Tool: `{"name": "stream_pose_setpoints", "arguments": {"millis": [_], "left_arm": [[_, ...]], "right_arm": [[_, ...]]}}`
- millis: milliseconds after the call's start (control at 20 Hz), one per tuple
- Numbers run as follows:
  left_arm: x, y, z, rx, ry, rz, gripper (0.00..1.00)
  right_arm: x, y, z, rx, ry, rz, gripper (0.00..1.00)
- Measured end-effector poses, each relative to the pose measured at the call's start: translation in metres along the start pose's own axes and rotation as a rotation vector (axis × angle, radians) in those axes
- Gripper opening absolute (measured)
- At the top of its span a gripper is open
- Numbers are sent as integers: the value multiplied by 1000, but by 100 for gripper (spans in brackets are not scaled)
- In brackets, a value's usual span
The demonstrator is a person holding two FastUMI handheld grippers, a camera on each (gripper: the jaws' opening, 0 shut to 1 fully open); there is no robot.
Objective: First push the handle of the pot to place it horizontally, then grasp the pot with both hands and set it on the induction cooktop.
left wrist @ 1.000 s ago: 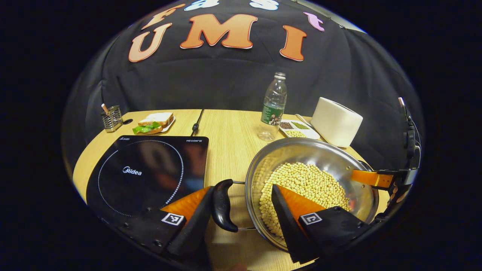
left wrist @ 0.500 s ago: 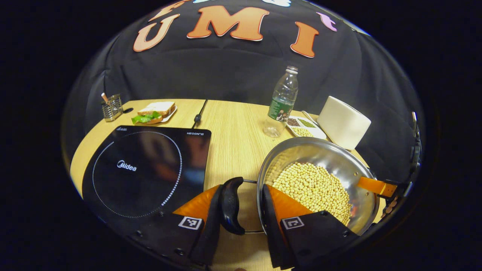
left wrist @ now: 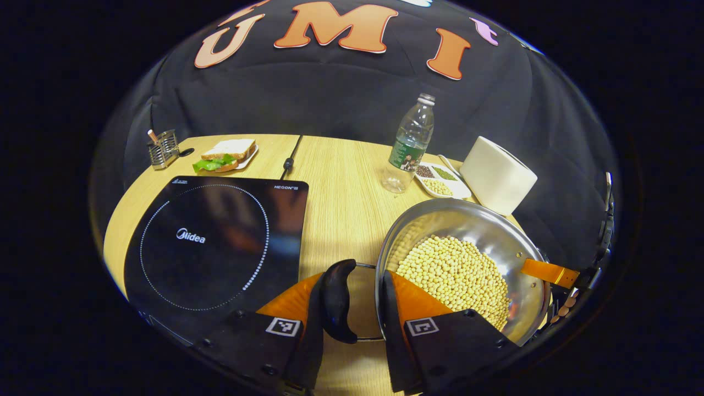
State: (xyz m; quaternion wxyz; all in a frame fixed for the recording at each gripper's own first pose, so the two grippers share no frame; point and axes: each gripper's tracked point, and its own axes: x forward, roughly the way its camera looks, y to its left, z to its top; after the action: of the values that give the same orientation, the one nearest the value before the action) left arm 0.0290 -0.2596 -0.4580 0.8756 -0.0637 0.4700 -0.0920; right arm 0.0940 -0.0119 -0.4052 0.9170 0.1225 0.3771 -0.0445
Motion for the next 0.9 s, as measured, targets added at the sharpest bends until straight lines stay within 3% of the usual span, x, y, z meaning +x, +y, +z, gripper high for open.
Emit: {"name": "stream_pose_setpoints", "arguments": {"millis": [550,700,850,900], "left_arm": [[-73,41,63,18,-110,2,54],[-91,60,76,13,-120,11,58],[-106,87,87,6,-139,25,54],[-107,97,87,-1,-140,30,55]], "right_arm": [[-60,70,40,-12,-93,49,39],[-73,91,42,-22,-104,66,39],[-78,122,45,-31,-108,84,39],[-78,133,44,-36,-110,89,35]]}}
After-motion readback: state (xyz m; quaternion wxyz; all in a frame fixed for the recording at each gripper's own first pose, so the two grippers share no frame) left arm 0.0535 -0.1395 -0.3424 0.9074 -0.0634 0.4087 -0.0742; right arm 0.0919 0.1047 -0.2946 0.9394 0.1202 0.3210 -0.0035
